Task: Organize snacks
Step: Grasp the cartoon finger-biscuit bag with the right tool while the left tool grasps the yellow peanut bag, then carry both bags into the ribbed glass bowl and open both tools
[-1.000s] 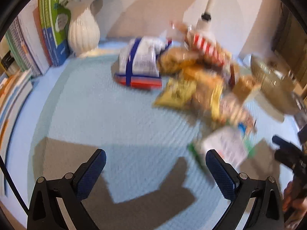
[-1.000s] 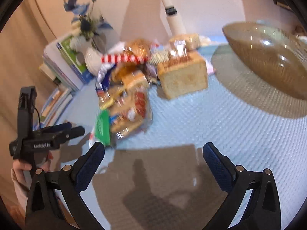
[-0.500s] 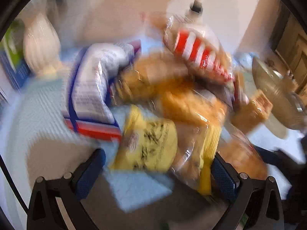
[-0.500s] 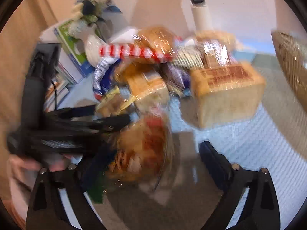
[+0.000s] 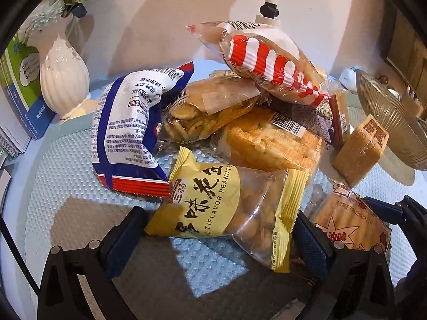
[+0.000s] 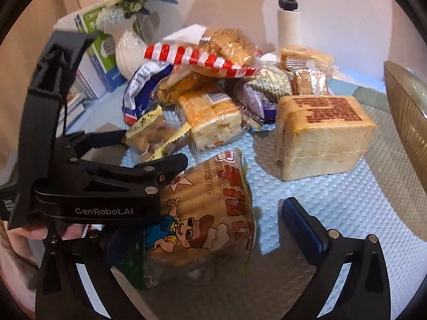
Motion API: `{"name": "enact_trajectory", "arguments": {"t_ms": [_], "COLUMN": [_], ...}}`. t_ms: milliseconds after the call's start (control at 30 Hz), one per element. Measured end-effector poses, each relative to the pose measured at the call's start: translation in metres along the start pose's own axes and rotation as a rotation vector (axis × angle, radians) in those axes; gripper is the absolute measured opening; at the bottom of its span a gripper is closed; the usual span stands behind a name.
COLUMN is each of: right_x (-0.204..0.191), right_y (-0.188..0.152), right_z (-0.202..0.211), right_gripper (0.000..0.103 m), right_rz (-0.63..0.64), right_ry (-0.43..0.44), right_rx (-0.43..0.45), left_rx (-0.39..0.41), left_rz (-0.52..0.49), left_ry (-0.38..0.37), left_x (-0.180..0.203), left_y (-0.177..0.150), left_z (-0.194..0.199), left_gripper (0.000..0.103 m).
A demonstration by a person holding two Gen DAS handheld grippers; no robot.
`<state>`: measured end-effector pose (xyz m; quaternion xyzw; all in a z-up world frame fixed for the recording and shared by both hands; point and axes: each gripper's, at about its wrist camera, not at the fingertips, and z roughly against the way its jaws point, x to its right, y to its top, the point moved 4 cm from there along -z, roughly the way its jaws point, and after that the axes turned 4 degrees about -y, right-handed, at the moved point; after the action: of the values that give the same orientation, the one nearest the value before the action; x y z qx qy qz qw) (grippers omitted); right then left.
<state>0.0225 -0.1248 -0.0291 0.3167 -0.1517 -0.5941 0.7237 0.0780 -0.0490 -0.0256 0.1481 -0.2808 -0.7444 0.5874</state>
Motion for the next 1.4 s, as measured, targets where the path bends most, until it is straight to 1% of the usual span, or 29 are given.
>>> {"name": "enact_trajectory", "arguments": {"t_ms": [67,167,300,433,467,500,533,567,633,833,933,1067,1100,1133,1167,1233,1300,1400], "right_x": [0.003,0.003,-0.017,-0.017,-0.018,-0.021,-0.023,-0.022,-0.022,-0.011,-0.008,-0.004,-0.005,-0.003,-0.002,0.007,0.015,0.024], "right_y": [-0.002,-0.002,-0.001,-0.001,-0.001,0.000,0.000,-0.002,-0.002,-0.004,-0.008,-0.014,-0.016,-0.017,-0.016,-0.018,-0.019,-0.015], "right_z": [0.004,0.005,-0.006,-0.007,-0.008,-0.009,-0.005,-0.001,0.001,0.012,0.021,0.043,0.046,0.054,0.057,0.068,0.070,0.076], "right_gripper": [0.103,0.103,0.103,0.103,0.096,0.076,0.067,0.065,0.063,0.061,0.061,0.061,0.061,0.061,0.061,0.061,0.061,0.061], "right_rz": [-0.005,0.010,0.039,0.044,0.043,0.042,0.045,0.045,0.041,-0.014,-0.030,-0.034,-0.038,-0.048,-0.059,-0.100,-0.131,-0.136], "right_ry": [0.008,-0.010,-0.044,-0.047,-0.045,-0.040,-0.016,-0.013,0.012,0.080,0.118,0.143,0.138,0.130,0.133,0.150,0.162,0.179], "right_rx": [0.002,-0.003,-0.011,-0.008,-0.003,0.011,0.032,0.038,0.045,0.093,0.124,0.195,0.221,0.258,0.286,0.342,0.342,0.338], "left_rx": [0.000,-0.002,-0.002,0.000,0.005,0.023,0.038,0.049,0.062,0.097,0.117,0.159,0.171,0.180,0.173,0.144,0.136,0.126], "left_rz": [0.003,-0.002,-0.004,-0.002,0.000,0.002,0.004,0.011,0.021,0.045,0.061,0.096,0.104,0.110,0.111,0.102,0.082,0.040], "left_ry": [-0.003,0.005,0.006,0.003,0.006,0.024,0.032,0.014,0.006,-0.027,-0.036,-0.064,-0.066,-0.060,-0.036,0.017,0.045,0.116], "left_x": [-0.003,-0.003,-0.001,-0.001,-0.001,-0.003,-0.004,-0.005,-0.007,-0.013,-0.015,-0.017,-0.018,-0.019,-0.019,-0.017,-0.010,0.004], "left_y": [-0.002,-0.006,-0.007,-0.007,-0.008,-0.008,-0.009,-0.010,-0.012,-0.016,-0.014,-0.018,-0.018,-0.018,-0.018,-0.018,-0.020,-0.015], "left_z": [0.002,0.003,0.004,0.004,0.005,0.009,0.012,0.015,0.018,0.029,0.033,0.044,0.047,0.049,0.049,0.045,0.048,0.056], "left_gripper": [0.103,0.103,0.103,0.103,0.094,0.085,0.079,0.072,0.070,0.070,0.070,0.070,0.070,0.070,0.070,0.070,0.070,0.070]}}
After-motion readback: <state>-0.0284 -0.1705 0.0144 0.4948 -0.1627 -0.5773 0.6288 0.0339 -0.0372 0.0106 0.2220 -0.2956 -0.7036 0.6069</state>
